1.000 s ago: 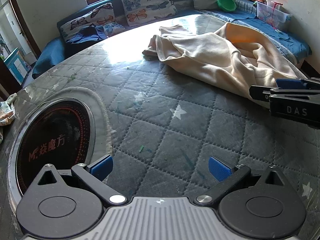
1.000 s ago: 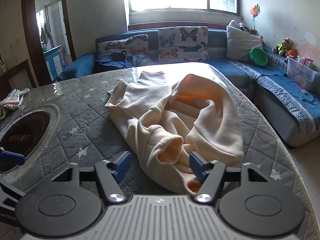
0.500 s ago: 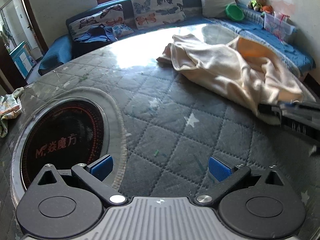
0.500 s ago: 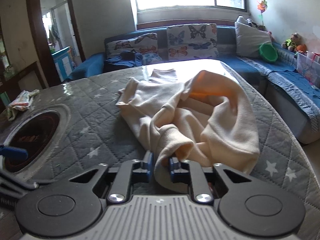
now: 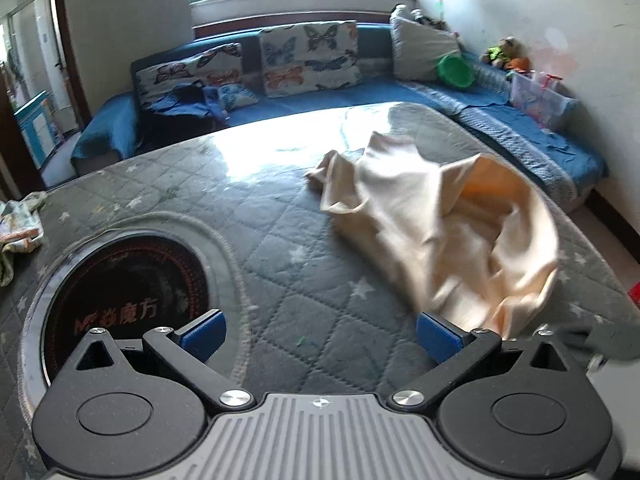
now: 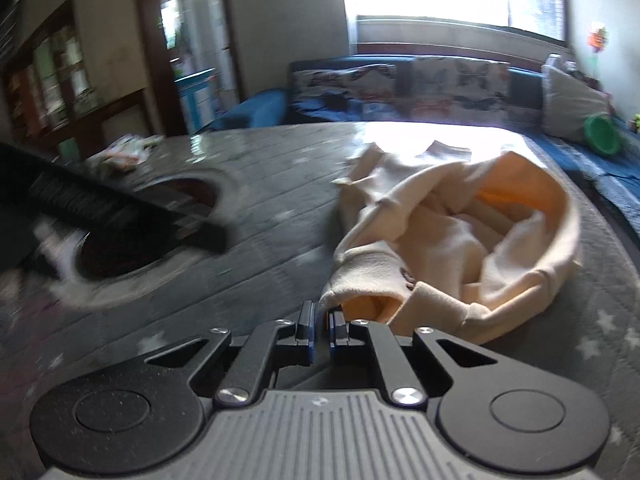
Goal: Fold clothes
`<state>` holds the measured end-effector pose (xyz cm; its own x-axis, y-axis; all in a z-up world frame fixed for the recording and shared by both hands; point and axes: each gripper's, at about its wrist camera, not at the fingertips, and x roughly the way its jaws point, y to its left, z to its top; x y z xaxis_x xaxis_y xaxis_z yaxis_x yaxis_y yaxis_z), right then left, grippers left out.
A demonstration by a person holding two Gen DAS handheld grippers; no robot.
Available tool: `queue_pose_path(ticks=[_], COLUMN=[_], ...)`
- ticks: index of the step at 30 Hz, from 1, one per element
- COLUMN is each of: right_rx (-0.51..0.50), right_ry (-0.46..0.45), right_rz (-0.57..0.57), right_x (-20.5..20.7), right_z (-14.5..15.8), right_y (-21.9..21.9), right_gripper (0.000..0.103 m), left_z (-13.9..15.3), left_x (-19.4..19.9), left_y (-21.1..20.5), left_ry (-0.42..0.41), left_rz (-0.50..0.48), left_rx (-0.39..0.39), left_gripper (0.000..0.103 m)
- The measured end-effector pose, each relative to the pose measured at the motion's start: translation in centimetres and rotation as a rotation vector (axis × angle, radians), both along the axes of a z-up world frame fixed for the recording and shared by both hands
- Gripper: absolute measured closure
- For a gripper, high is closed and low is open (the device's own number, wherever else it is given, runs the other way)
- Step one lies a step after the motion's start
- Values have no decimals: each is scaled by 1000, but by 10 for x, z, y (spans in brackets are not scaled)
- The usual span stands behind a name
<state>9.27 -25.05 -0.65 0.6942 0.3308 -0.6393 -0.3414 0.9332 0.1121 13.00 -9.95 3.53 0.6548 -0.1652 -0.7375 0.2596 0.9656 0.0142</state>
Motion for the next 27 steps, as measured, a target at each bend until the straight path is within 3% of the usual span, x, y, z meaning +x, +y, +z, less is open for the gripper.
queue_pose_path(ticks=[7, 12, 15, 17, 20, 22, 26, 27], right_rx=[26, 40, 34, 35, 52, 61, 52, 47], right_ry=[20, 38, 40, 39, 36, 22, -44, -60], right_rz=[186, 280, 311, 307, 275, 258, 186, 161], right_x=[-39, -58, -66, -67, -69, -73, -70, -67], right_z=[2, 2, 1, 2, 8, 16, 35, 38], right_y=[41, 61, 69, 68, 61, 53, 34, 29], right_gripper=[97, 97, 97, 94, 87, 73, 63, 56], left_z=[-8, -24, -34, -39, -42, -41, -38, -37], left_x=[-5, -4, -3, -2, -1, -1, -4, -5], left_y=[-10, -11, -8, -4, 7, 13, 22, 24], left_ry=[8, 45, 78, 98, 112, 110, 102, 98], left_rz=[-72, -106, -112, -116, -119, -118, -112, -112], left_rx=[12, 33, 34, 30, -1, -18, -46, -49], left_gripper=[1, 13, 32, 55, 72, 81, 82, 82])
